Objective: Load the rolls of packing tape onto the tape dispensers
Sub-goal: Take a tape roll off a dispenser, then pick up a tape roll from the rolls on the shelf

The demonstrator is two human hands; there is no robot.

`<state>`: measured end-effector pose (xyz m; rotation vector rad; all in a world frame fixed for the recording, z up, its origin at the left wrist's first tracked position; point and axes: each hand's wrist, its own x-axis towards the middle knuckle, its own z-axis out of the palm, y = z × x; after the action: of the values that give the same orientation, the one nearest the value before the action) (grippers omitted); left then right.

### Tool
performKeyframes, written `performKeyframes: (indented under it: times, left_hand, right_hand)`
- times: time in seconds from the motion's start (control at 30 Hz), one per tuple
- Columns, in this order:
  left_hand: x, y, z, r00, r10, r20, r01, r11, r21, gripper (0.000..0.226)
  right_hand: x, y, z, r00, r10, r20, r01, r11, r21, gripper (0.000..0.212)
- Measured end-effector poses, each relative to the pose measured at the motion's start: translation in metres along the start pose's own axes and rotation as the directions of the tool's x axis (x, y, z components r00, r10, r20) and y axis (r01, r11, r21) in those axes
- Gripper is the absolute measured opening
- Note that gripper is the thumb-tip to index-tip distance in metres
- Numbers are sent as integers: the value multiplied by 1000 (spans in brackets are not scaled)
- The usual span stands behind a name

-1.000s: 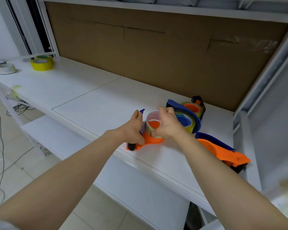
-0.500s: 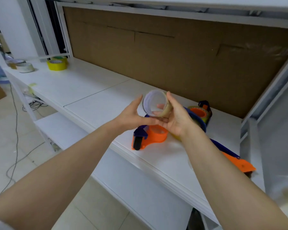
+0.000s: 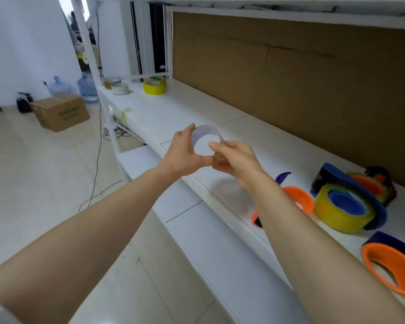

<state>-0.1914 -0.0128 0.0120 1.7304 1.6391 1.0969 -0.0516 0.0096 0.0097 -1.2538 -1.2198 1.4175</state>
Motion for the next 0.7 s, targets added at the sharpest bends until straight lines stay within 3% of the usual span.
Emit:
performKeyframes:
  times: [0.13, 0.23, 0.27, 0.33, 0.37, 0.53, 0.63, 0.7]
  left_hand:
    - [20, -44, -63, 998, -37, -59, 35, 999, -31, 115]
    - [32, -75, -114, 994, -16, -105, 10, 998, -58, 109]
    - [34, -83, -129, 993, -7, -119, 0, 998, -61, 99]
    - [39, -97, -153, 991, 22, -135, -32, 997, -68, 59]
    - [45, -106, -162, 990, 27, -137, -35, 998, -61, 54]
    - [84, -146, -202, 981, 15, -192, -22, 999, -35, 41]
    - [119, -170, -221, 980, 11, -196, -11, 1000, -1, 57]
    - [150, -191, -233, 974, 8, -226, -4, 1000, 20, 51]
  right_hand:
    - [35, -7, 81, 999, -47, -13, 47, 999, 3, 29]
    - [64, -8, 143, 999, -40, 6, 39, 999, 30, 41]
    - [74, -7, 161, 999, -32, 12, 32, 999, 39, 45]
    - [89, -9, 192, 999, -22, 31, 21, 999, 36, 39]
    - [95, -10, 204, 999, -17, 43, 15, 999, 38, 34]
    - [148, -15, 256, 996, 2, 87, -6, 999, 47, 36]
    - [189, -17, 286, 995, -2, 103, -1, 1000, 31, 34]
    - [220, -20, 304, 993, -8, 120, 4, 999, 34, 32]
